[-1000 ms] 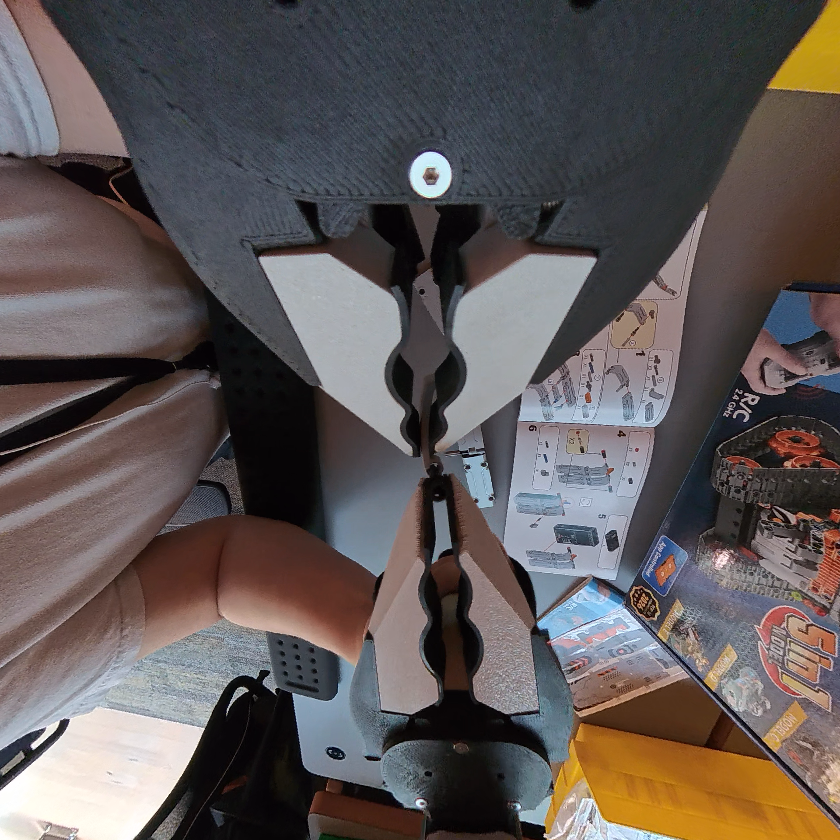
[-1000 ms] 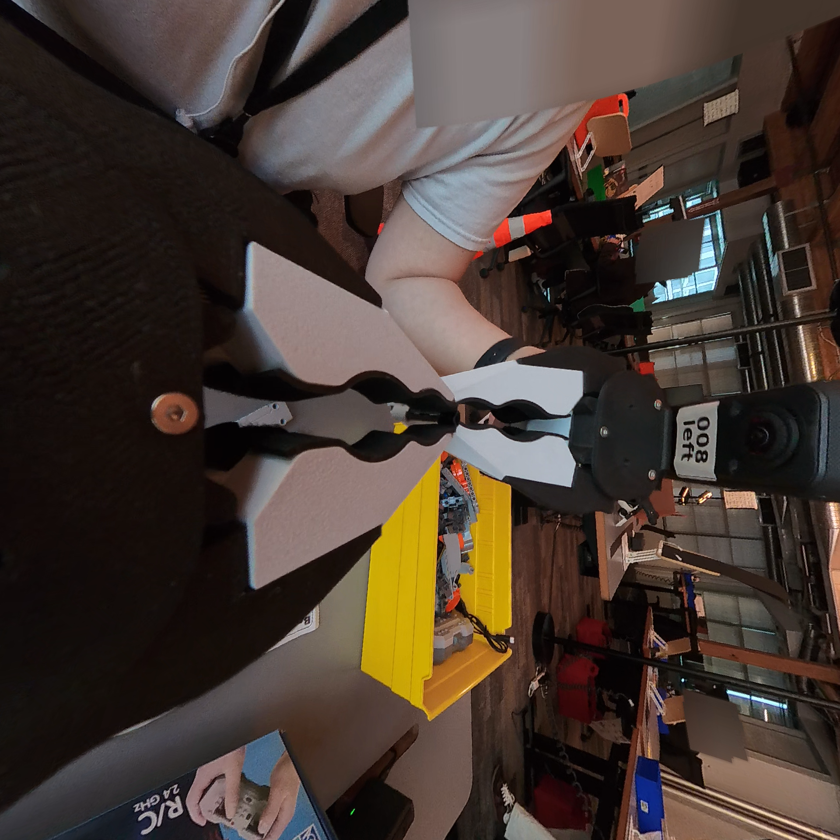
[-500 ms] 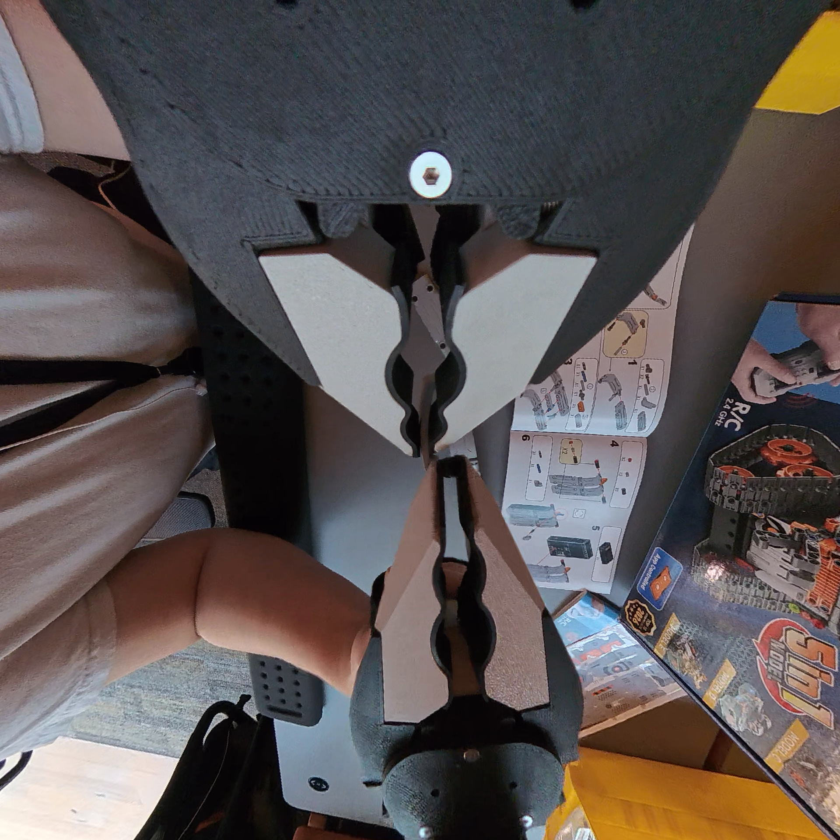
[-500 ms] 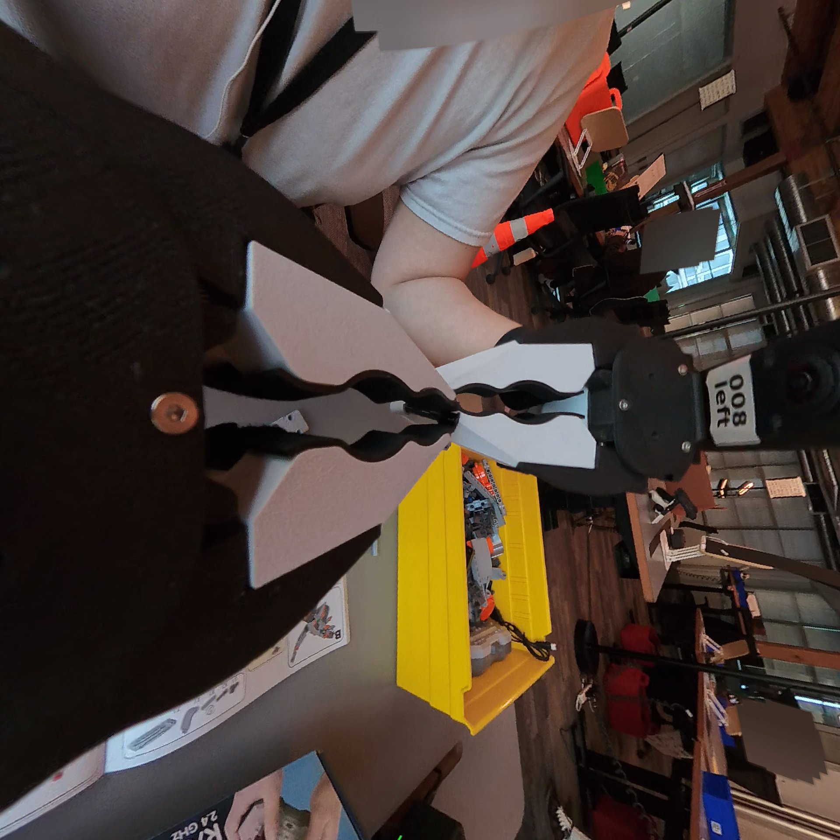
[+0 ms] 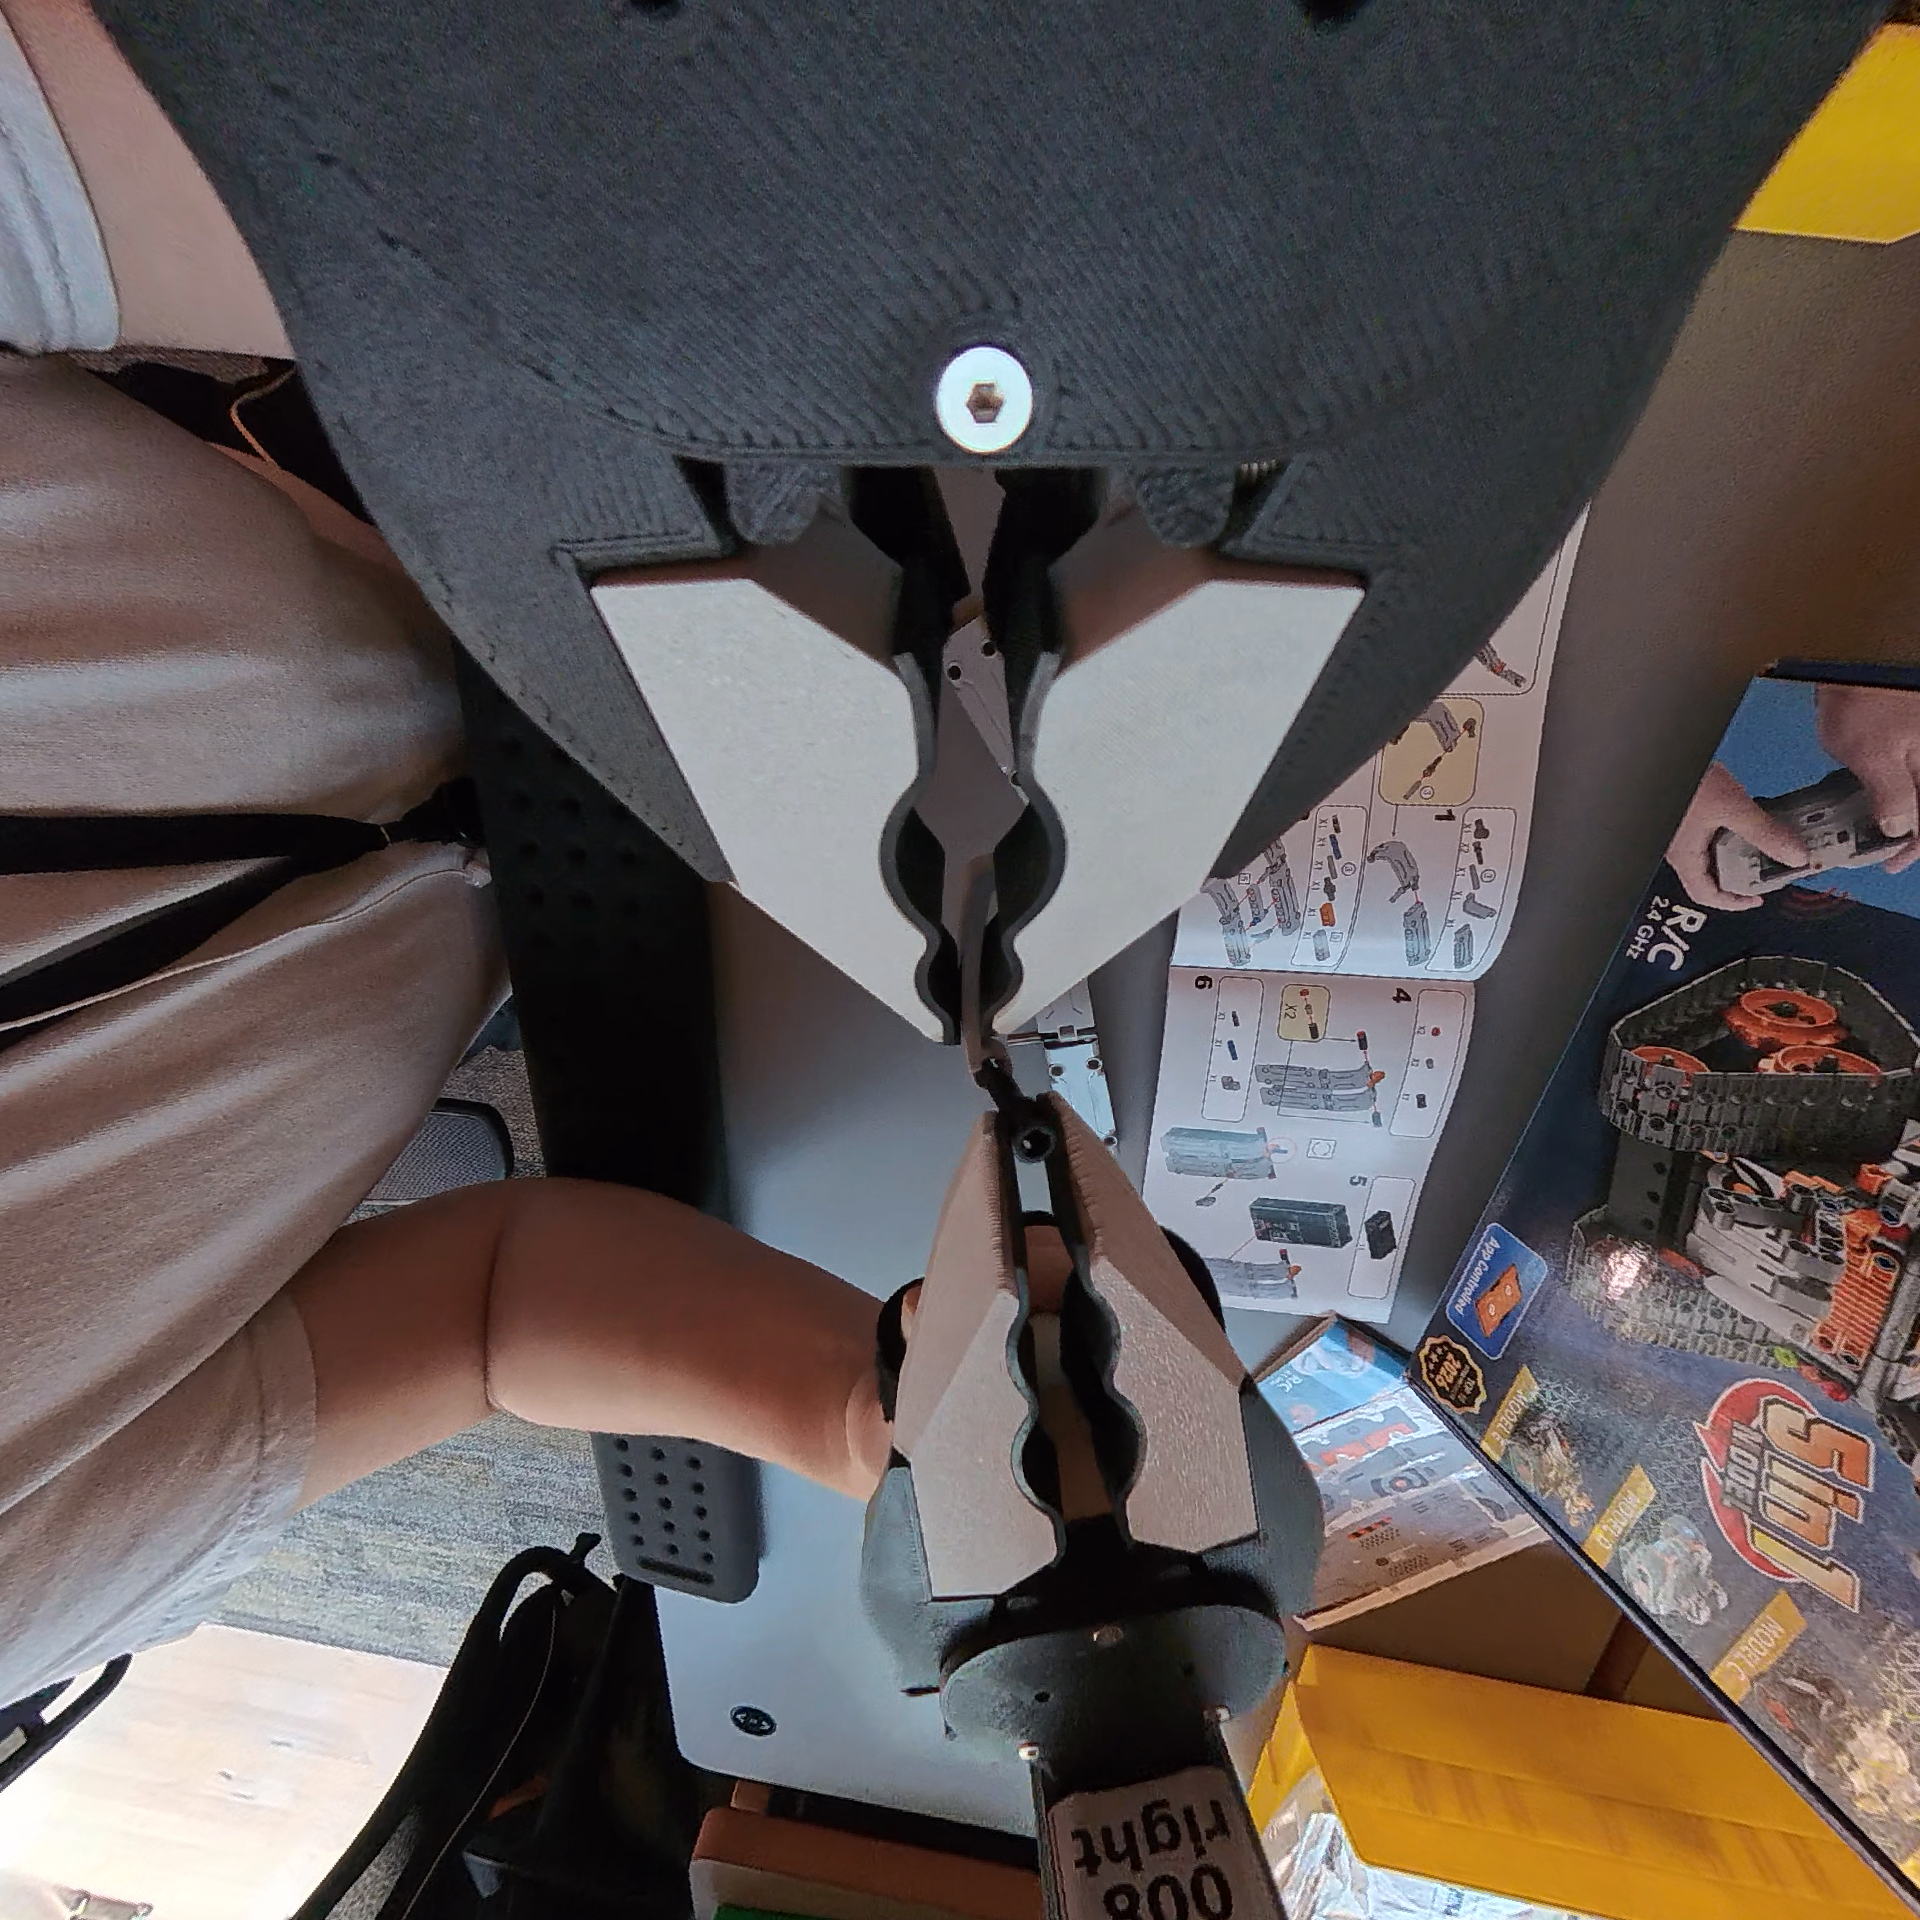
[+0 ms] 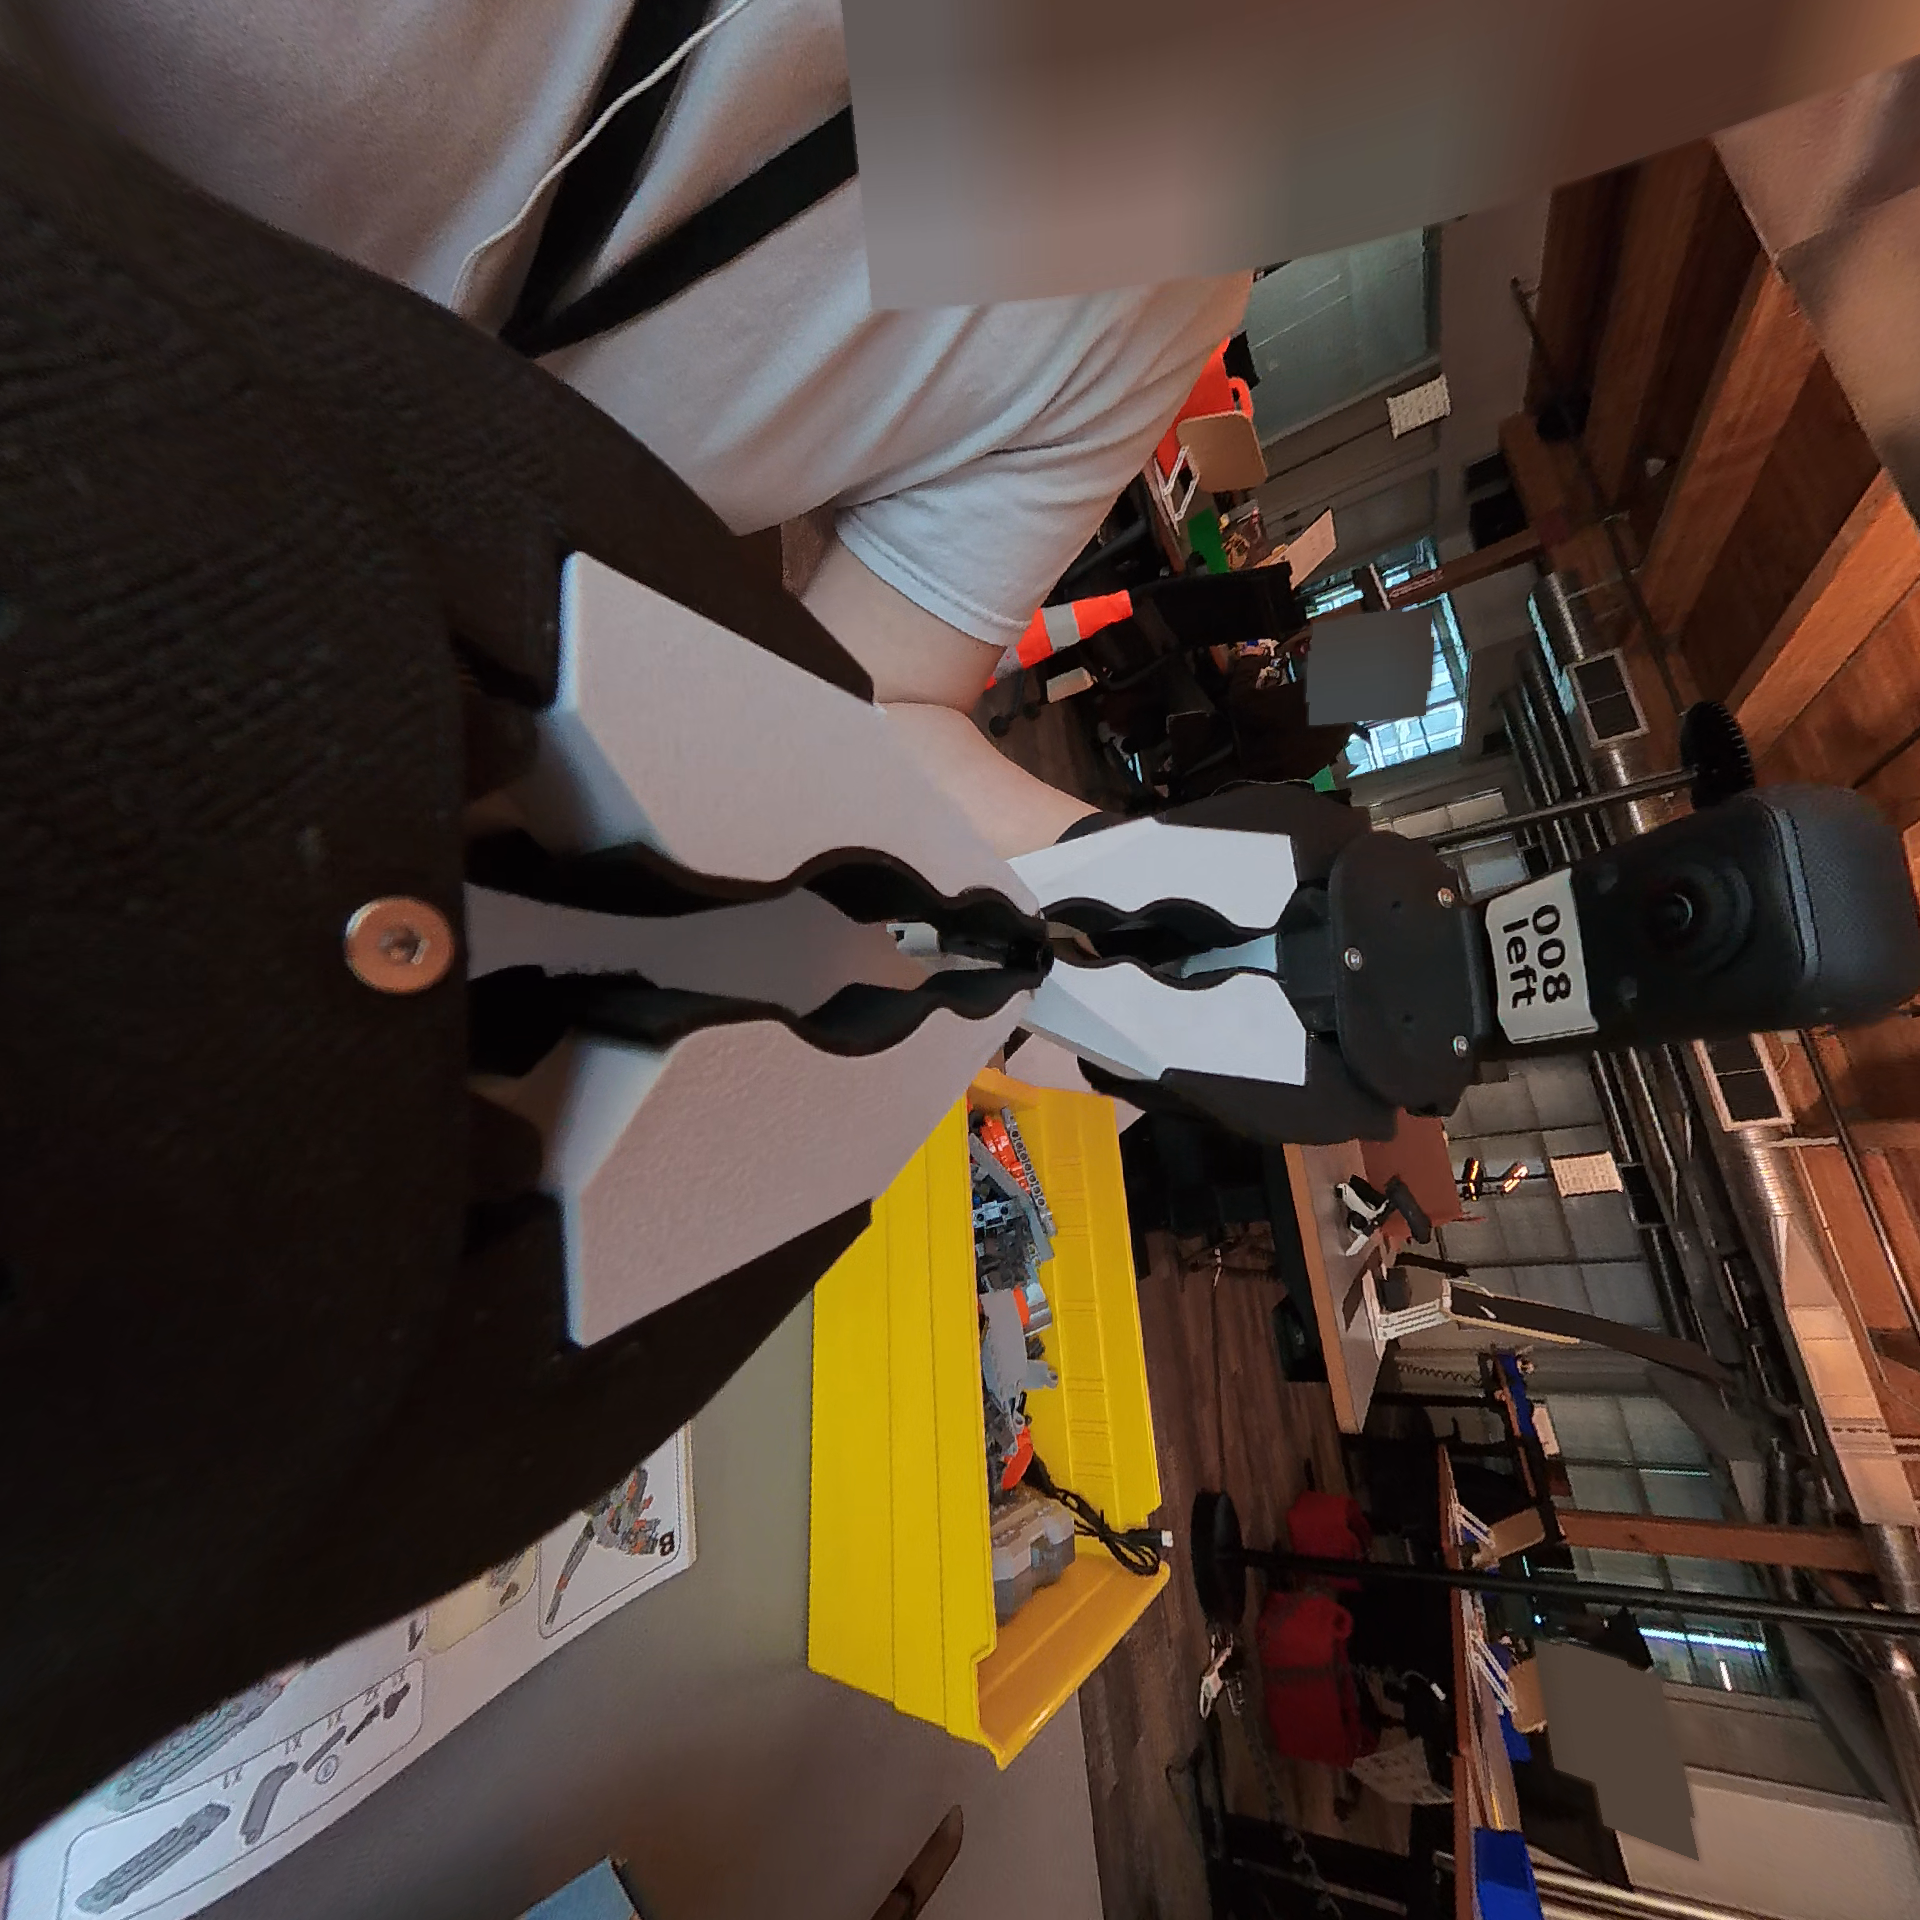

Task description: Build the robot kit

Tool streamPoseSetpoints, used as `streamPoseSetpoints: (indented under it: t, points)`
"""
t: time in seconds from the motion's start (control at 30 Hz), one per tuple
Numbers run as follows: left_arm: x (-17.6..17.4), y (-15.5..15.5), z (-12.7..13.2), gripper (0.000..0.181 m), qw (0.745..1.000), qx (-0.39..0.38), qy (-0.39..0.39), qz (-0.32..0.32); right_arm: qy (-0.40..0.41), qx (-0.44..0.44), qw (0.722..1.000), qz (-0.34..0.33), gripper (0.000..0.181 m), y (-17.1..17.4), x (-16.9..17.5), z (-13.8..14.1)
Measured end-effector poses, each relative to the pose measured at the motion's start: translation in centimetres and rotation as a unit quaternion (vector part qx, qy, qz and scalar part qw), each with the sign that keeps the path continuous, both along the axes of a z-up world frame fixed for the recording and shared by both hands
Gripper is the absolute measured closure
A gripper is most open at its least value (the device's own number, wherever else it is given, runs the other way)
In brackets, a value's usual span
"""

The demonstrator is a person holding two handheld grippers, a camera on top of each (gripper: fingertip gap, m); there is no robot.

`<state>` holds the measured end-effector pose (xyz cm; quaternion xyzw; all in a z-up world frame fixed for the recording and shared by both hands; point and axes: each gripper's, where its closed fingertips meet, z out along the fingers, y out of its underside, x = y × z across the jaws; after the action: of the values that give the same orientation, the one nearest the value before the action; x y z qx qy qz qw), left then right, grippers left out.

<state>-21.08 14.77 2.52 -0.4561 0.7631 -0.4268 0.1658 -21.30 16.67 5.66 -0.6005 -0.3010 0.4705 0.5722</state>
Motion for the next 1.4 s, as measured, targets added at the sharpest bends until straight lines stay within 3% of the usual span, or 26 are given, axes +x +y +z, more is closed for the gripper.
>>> streamPoseSetpoints:
  t: [0.4, 0.7, 0.8, 0.87, 0.9, 0.97, 1.1, 1.4]
  points:
    - [0.3, 0.3, -0.5, 0.181, 1.0, 0.001, 0.01, 0.009, -0.074, 0.023, 0.997, -0.019, 0.176, -0.1, -0.2, -1.2]
    - [-0.1, 0.4, -0.7, 0.181, 1.0, -0.01, 0.022, 0.005, -0.036, -0.019, 0.999, 0.011, 0.177, 0.1, -0.6, -1.4]
    - [-0.4, -0.6, 0.6, 0.18, 0.997, -0.077, 0.009, -0.021, -0.014, 0.054, 0.998, 0.012, 0.174, -0.7, -0.8, 0.2]
    - [-0.7, -0.1, 0.8, 0.18, 0.994, -0.11, 0.018, -0.012, -0.033, 0.122, 0.992, -0.011, 0.152, -1.3, -0.9, 1.0]
    - [-1.0, 0.4, 0.6, 0.18, 0.992, -0.119, 0.03, -0.002, -0.056, 0.147, 0.987, -0.024, 0.14, -1.5, -1.0, 1.1]
    - [-1.8, 0.7, 0.3, 0.18, 0.986, -0.154, 0.056, 0.0, -0.167, 0.193, 0.964, -0.07, 0.135, -1.2, -1.2, -0.2]
    - [-3.0, 0.9, -1.4, 0.18, 0.978, -0.172, 0.12, 0.002, -0.346, 0.275, 0.884, -0.154, 0.137, 0.0, -1.6, -1.9]
    - [-3.2, 0.1, -2.1, 0.18, 0.975, -0.169, 0.143, -0.011, -0.468, 0.294, 0.82, -0.151, 0.156, 0.4, -2.9, -4.2]
